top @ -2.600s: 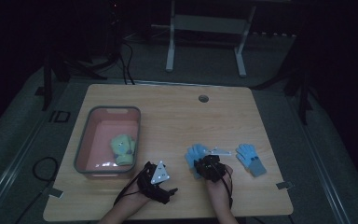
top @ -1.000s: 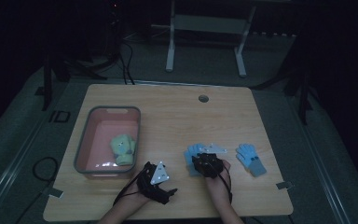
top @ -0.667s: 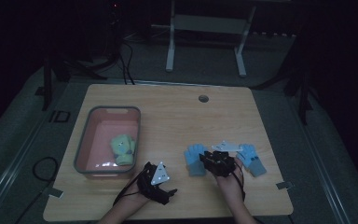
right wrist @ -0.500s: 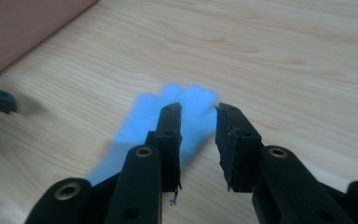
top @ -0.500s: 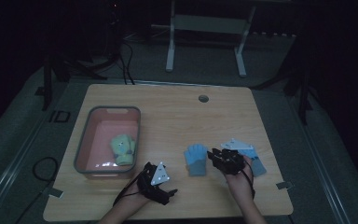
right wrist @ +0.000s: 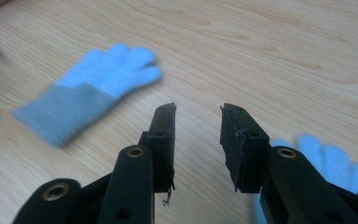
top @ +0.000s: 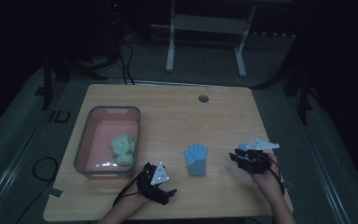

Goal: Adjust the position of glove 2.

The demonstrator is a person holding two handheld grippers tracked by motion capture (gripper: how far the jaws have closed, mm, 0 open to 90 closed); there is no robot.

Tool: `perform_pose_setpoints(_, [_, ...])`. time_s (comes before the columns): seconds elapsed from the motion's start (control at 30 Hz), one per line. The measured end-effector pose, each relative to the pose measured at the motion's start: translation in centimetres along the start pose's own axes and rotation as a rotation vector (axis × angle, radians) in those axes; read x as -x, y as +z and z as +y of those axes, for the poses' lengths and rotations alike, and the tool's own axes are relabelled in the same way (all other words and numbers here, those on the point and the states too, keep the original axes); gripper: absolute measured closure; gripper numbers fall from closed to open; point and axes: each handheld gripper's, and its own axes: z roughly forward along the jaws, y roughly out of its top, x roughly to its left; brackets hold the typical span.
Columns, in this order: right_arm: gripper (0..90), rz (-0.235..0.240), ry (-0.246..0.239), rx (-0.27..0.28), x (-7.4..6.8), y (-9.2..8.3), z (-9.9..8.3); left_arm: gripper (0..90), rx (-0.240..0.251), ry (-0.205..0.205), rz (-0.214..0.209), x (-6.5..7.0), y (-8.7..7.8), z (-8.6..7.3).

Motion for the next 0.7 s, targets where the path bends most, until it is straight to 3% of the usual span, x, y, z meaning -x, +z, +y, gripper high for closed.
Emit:
perform_pose_setpoints(0.1, [64.7,-0.010,0.003,-0.010,1.5,-0.1,-0.8,7.5,0.000,-0.002,0.000,0.0,0.0,0.0])
perform_pose_setpoints(0.4, [64.9,-0.049,0.083,-0.039,5.3,-0.5,-3.3,7.5,-0.006,-0.006,0.001,0.0,0.1,-0.1])
perform_pose_setpoints(0.6, [62.5,-0.058,0.099,-0.083,6.4,0.3,-4.9,7.5,-0.010,-0.006,-0.003,0.0,0.2,-0.1])
perform_pose_setpoints(0.7, [63.6,-0.053,0.096,-0.074,6.5,0.5,-5.2,7.5,-0.010,-0.005,-0.003,0.0,0.2,-0.1])
